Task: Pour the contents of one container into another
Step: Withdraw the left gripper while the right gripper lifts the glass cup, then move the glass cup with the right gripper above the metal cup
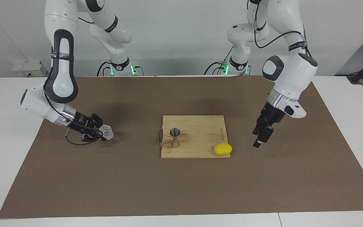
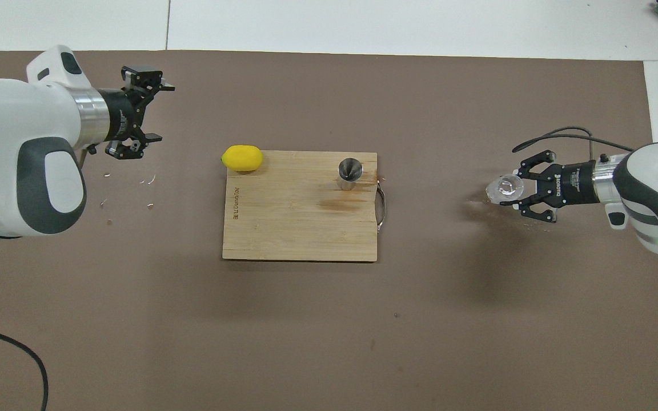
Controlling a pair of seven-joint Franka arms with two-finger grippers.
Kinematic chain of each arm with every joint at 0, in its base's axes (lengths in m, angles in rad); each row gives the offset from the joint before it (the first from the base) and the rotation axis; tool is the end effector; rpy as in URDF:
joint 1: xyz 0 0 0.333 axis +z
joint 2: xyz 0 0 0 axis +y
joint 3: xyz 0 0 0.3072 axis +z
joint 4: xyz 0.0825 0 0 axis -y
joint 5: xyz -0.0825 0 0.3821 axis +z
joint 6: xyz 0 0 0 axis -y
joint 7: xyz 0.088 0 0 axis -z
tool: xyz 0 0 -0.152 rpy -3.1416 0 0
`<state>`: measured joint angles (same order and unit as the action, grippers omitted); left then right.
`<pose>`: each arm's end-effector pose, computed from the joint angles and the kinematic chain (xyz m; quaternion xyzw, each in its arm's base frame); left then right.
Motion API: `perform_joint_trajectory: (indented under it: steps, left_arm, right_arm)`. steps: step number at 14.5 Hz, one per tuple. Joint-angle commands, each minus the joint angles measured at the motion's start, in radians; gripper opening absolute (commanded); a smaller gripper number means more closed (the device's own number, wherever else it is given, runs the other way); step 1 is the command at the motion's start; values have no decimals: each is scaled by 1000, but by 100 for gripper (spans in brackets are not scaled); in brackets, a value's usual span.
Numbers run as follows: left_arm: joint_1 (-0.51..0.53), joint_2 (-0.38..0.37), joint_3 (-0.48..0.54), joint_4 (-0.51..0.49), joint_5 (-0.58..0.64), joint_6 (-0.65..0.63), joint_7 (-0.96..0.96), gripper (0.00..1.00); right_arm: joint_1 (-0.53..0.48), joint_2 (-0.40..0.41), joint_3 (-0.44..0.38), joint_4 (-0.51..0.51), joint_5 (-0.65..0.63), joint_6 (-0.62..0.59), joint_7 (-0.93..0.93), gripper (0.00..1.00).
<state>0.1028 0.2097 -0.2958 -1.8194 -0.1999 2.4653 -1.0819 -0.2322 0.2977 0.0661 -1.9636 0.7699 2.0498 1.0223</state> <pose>0.6557 -0.1235 0.4272 0.8426 0.4807 0.1116 0.2156 0.5901 -0.0330 0.2778 -0.6447 0.6861 0.2239 0.2520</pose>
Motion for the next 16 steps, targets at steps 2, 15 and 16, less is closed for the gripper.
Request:
perform_joint_trajectory:
  steps: [2, 15, 16]
  left_arm:
    - [23, -24, -12, 8, 244, -28, -1, 100]
    - [75, -136, -3, 3, 323, -300, 837, 100]
    - [78, -145, -3, 11, 318, -366, 946, 100]
  right_arm:
    - [56, -11, -2, 48, 9, 18, 110, 0]
    - [313, 40, 1, 233, -202, 148, 611, 0]
    - [335, 43, 1, 242, -233, 153, 643, 0]
